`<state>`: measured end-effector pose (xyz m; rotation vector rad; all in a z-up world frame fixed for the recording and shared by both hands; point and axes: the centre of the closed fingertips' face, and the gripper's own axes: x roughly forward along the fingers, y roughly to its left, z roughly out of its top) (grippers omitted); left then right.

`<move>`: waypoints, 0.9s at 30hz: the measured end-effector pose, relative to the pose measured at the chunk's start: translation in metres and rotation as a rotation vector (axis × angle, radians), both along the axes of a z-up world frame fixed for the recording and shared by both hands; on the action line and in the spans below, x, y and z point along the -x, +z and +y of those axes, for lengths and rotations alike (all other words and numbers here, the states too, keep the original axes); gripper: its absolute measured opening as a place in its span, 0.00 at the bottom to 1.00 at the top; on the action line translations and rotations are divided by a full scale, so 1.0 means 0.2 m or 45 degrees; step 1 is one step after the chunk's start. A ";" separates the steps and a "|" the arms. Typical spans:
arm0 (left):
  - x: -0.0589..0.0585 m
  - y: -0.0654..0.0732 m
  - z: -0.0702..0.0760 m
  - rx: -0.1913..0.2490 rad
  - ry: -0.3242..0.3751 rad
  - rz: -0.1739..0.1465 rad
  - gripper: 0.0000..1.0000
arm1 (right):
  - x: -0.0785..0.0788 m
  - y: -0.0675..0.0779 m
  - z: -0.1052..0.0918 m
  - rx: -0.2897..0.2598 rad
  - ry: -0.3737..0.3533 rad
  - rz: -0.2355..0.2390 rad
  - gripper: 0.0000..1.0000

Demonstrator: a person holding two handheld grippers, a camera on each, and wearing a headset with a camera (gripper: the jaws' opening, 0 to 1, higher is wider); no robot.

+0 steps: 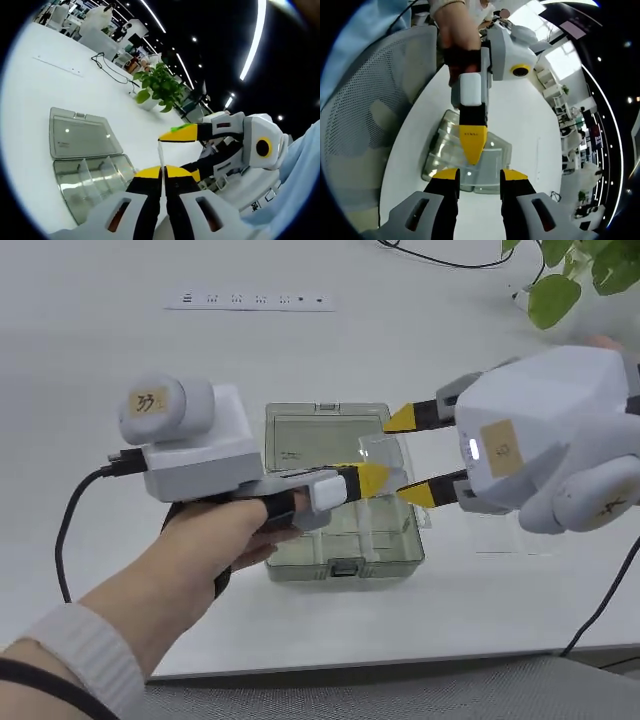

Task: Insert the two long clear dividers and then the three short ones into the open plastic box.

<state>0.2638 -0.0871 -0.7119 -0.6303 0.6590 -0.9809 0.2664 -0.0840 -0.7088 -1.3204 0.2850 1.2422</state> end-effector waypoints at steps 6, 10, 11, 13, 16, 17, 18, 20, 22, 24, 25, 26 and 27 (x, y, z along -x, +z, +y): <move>0.00 0.01 0.00 0.025 0.003 0.023 0.00 | 0.01 0.01 0.00 0.001 0.026 -0.028 0.33; 0.00 0.01 0.00 0.035 0.009 0.028 0.00 | 0.00 0.02 0.01 0.010 0.049 -0.049 0.33; 0.00 0.01 0.01 0.035 0.011 0.027 0.00 | 0.00 0.01 0.01 0.013 0.057 -0.052 0.33; 0.00 0.01 0.01 0.029 0.011 0.025 0.00 | 0.00 0.01 0.00 0.018 0.066 -0.055 0.34; 0.00 0.01 0.01 0.034 0.011 0.018 0.00 | 0.00 0.02 0.01 -0.011 0.049 -0.016 0.42; 0.00 0.01 0.02 0.032 0.011 0.014 0.00 | 0.00 0.02 0.01 -0.021 0.031 -0.004 0.44; 0.00 0.01 0.02 0.028 0.006 0.003 0.00 | 0.00 0.03 0.01 -0.035 0.025 0.008 0.44; 0.00 0.00 0.02 0.005 -0.007 -0.018 0.00 | 0.00 0.05 0.01 -0.081 -0.012 0.073 0.44; 0.02 -0.01 0.02 -0.019 -0.036 -0.053 0.00 | 0.00 0.07 0.02 -0.125 -0.036 0.117 0.44; 0.03 -0.01 0.03 -0.039 -0.060 -0.083 0.00 | 0.00 0.07 0.01 -0.147 -0.071 0.185 0.43; 0.03 -0.01 0.03 -0.045 -0.068 -0.090 0.00 | 0.00 0.08 0.01 -0.152 -0.077 0.195 0.43; 0.04 -0.01 0.03 -0.065 -0.098 -0.149 0.00 | 0.01 0.08 0.01 -0.169 -0.078 0.242 0.42; 0.06 0.00 0.03 -0.066 -0.132 -0.198 0.00 | 0.01 0.08 0.01 -0.186 -0.097 0.267 0.40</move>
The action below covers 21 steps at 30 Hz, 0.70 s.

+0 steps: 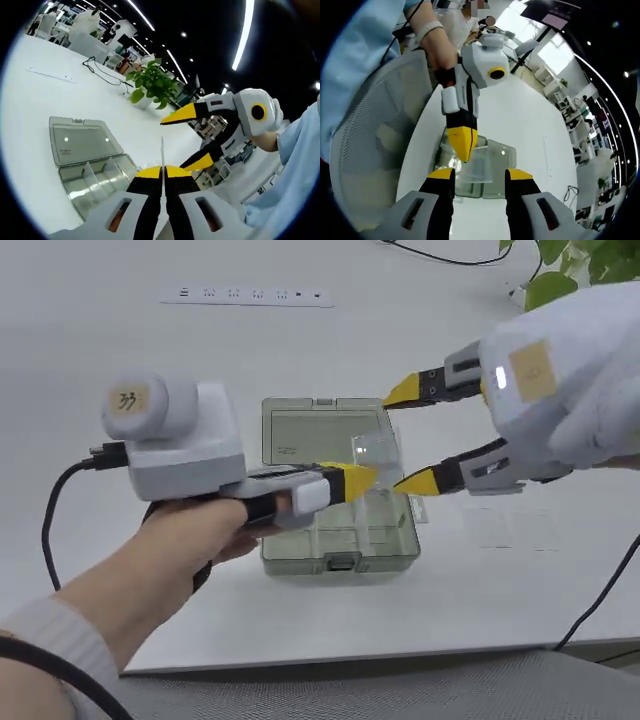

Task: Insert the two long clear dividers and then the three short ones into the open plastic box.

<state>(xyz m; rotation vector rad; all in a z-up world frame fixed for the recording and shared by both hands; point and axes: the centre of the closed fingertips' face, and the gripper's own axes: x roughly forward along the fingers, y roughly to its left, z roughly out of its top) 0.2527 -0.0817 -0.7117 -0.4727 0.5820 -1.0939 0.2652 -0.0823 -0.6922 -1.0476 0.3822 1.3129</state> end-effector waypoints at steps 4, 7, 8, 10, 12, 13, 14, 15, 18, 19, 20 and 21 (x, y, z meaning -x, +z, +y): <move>0.03 0.03 0.01 -0.036 -0.078 -0.122 0.00 | -0.01 0.04 0.01 -0.071 -0.049 0.094 0.38; 0.05 0.04 0.02 -0.068 -0.129 -0.188 0.00 | 0.00 0.07 0.02 -0.088 -0.050 0.158 0.35; 0.06 0.04 0.02 -0.083 -0.155 -0.232 0.00 | 0.01 0.07 0.02 -0.084 -0.045 0.192 0.34; 0.07 0.05 0.02 -0.091 -0.182 -0.252 0.00 | 0.03 0.08 0.02 -0.079 -0.048 0.226 0.33; 0.09 0.05 0.03 -0.106 -0.214 -0.300 0.00 | 0.05 0.09 0.03 -0.101 -0.064 0.322 0.32; 0.11 0.04 0.03 -0.124 -0.239 -0.321 0.00 | 0.06 0.10 0.04 -0.111 -0.061 0.352 0.31; 0.12 0.04 0.03 -0.142 -0.257 -0.358 0.00 | 0.07 0.11 0.04 -0.104 -0.046 0.375 0.30; 0.13 0.03 0.03 -0.150 -0.269 -0.366 0.00 | 0.08 0.10 0.04 -0.094 -0.035 0.405 0.29; 0.15 0.02 0.03 -0.185 -0.309 -0.428 0.00 | 0.12 0.10 0.05 -0.056 -0.002 0.456 0.26; 0.16 0.02 0.03 -0.186 -0.318 -0.431 0.00 | 0.13 0.09 0.05 -0.037 0.004 0.480 0.25; 0.17 0.02 0.03 -0.191 -0.333 -0.444 0.00 | 0.14 0.09 0.05 -0.030 0.008 0.483 0.24; 0.17 0.02 0.03 -0.199 -0.345 -0.466 0.00 | 0.15 0.08 0.05 -0.006 0.022 0.490 0.23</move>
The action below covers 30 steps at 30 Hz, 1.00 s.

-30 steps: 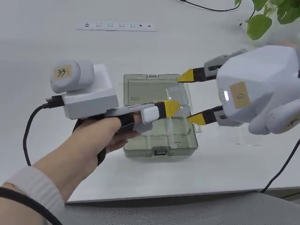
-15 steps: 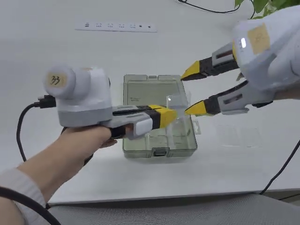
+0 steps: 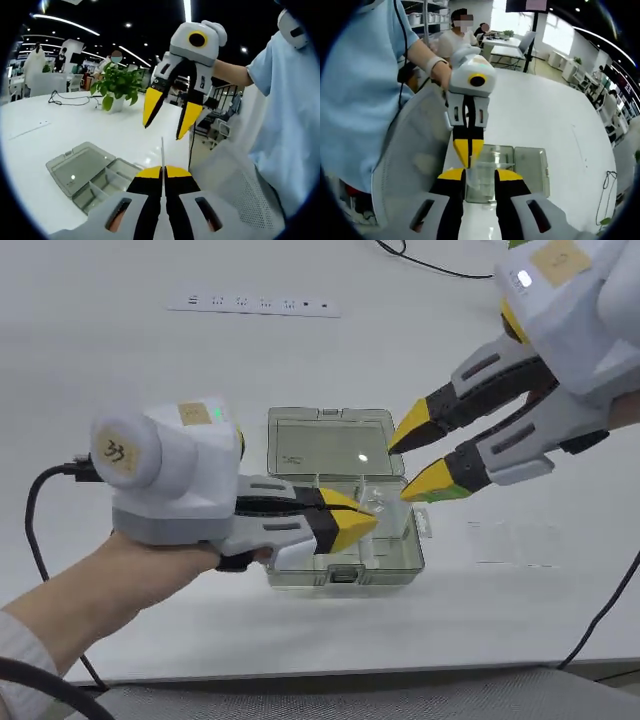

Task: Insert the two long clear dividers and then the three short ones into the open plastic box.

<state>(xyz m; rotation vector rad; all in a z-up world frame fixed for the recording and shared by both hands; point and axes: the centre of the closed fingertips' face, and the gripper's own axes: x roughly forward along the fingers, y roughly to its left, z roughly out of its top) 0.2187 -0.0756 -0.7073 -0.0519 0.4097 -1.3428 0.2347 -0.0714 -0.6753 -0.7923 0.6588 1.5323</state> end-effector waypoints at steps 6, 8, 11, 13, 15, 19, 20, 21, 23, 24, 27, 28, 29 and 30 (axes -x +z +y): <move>0.01 -0.01 0.00 -0.038 -0.046 -0.069 0.00 | 0.05 -0.03 0.00 0.065 0.041 0.078 0.18; 0.02 -0.01 0.00 -0.051 -0.064 -0.096 0.00 | 0.06 -0.04 0.00 0.081 0.054 0.082 0.16; 0.03 -0.01 0.00 -0.071 -0.082 -0.132 0.00 | 0.07 -0.05 0.00 0.105 0.066 0.094 0.14; 0.03 -0.01 0.00 -0.068 -0.086 -0.136 0.00 | 0.08 -0.06 0.00 0.117 0.072 0.116 0.12; 0.03 -0.01 0.00 -0.075 -0.091 -0.148 0.00 | 0.09 -0.07 0.00 0.138 0.081 0.126 0.10; 0.03 -0.01 0.00 -0.076 -0.097 -0.165 0.00 | 0.10 -0.09 0.00 0.157 0.093 0.128 0.07; 0.03 -0.01 0.00 -0.074 -0.097 -0.167 0.00 | 0.10 -0.09 0.00 0.160 0.097 0.132 0.07; 0.03 0.00 0.00 -0.072 -0.099 -0.170 0.00 | 0.10 -0.10 0.01 0.160 0.096 0.138 0.07; 0.03 0.00 0.00 -0.071 -0.100 -0.172 0.00 | 0.11 -0.10 0.01 0.169 0.108 0.148 0.04; 0.03 0.00 0.00 -0.072 -0.100 -0.174 0.00 | 0.12 -0.11 0.01 0.172 0.114 0.146 0.04; 0.03 -0.01 -0.01 -0.078 -0.104 -0.174 0.00 | 0.11 -0.11 0.01 0.181 0.120 0.144 0.03; 0.03 -0.01 0.00 -0.078 -0.102 -0.173 0.00 | 0.12 -0.11 0.01 0.183 0.118 0.147 0.03; 0.03 -0.01 0.00 -0.079 -0.100 -0.170 0.00 | 0.11 -0.12 0.01 0.184 0.113 0.149 0.03; 0.03 -0.02 0.00 -0.079 -0.096 -0.162 0.00 | 0.11 -0.12 0.01 0.184 0.110 0.153 0.03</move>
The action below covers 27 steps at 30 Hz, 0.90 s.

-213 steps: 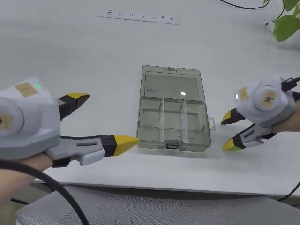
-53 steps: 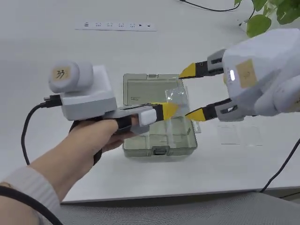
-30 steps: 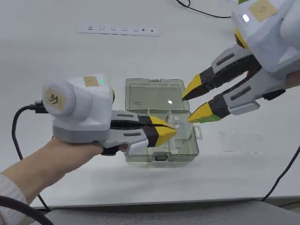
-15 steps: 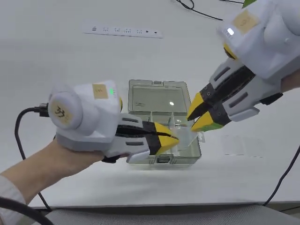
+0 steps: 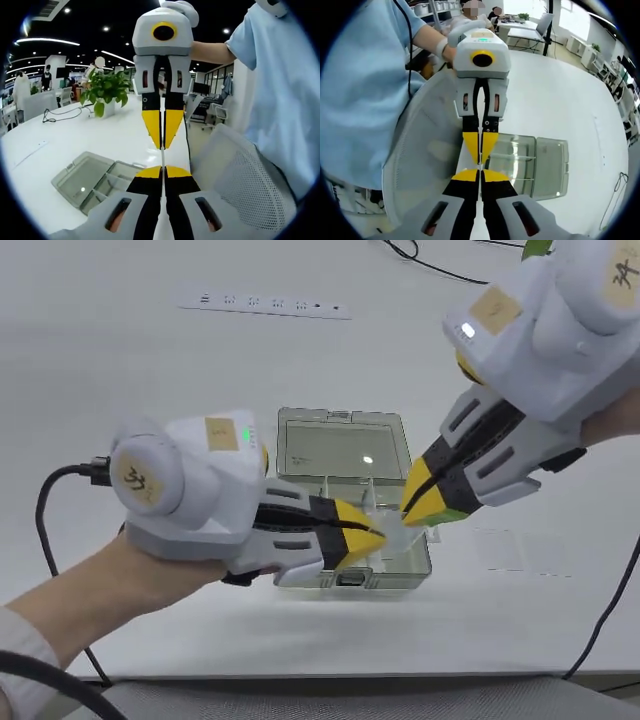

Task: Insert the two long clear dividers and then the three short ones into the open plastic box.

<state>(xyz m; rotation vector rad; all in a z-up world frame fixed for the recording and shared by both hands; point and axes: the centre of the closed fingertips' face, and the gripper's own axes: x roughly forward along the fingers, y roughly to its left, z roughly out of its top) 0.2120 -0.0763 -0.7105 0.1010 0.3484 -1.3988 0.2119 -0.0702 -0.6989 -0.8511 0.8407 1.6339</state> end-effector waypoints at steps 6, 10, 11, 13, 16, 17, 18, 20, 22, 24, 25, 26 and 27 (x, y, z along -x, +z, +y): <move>0.00 -0.01 0.00 -0.003 0.013 0.010 0.00 | 0.00 -0.01 0.00 0.010 -0.006 0.001 0.03; 0.00 -0.02 0.01 -0.006 0.028 0.023 0.00 | 0.00 -0.02 0.01 0.017 -0.005 -0.004 0.02; -0.01 -0.02 0.01 -0.009 0.037 0.017 0.00 | 0.00 -0.02 0.01 0.020 -0.008 0.000 0.02; -0.01 -0.03 0.02 -0.015 0.055 0.037 0.01 | 0.00 -0.02 0.02 0.020 -0.011 0.000 0.02; -0.03 -0.04 0.04 -0.030 0.090 0.038 0.10 | -0.01 -0.02 0.03 0.025 -0.017 0.001 0.02; -0.03 -0.04 0.05 -0.030 0.105 0.040 0.13 | -0.01 -0.02 0.03 0.029 -0.021 0.004 0.02; -0.04 -0.05 0.06 -0.035 0.129 0.044 0.17 | -0.02 -0.02 0.03 0.027 -0.029 -0.006 0.02; -0.04 -0.07 0.08 -0.048 0.145 0.049 0.24 | -0.05 -0.03 0.03 0.040 -0.054 -0.007 0.02; -0.05 -0.08 0.11 -0.056 0.178 0.045 0.29 | -0.08 -0.04 0.03 0.054 -0.092 -0.015 0.02; -0.06 -0.10 0.14 -0.074 0.223 0.050 0.37 | -0.12 -0.04 0.04 0.063 -0.146 -0.022 0.02; -0.07 -0.11 0.17 -0.087 0.255 0.053 0.42 | -0.11 -0.04 0.04 0.066 -0.140 -0.020 0.02; -0.08 -0.11 0.18 -0.090 0.274 0.053 0.44 | -0.13 -0.05 0.05 0.069 -0.161 -0.025 0.02; -0.09 -0.12 0.21 -0.088 0.307 0.058 0.47 | -0.14 -0.05 0.05 0.076 -0.175 -0.029 0.02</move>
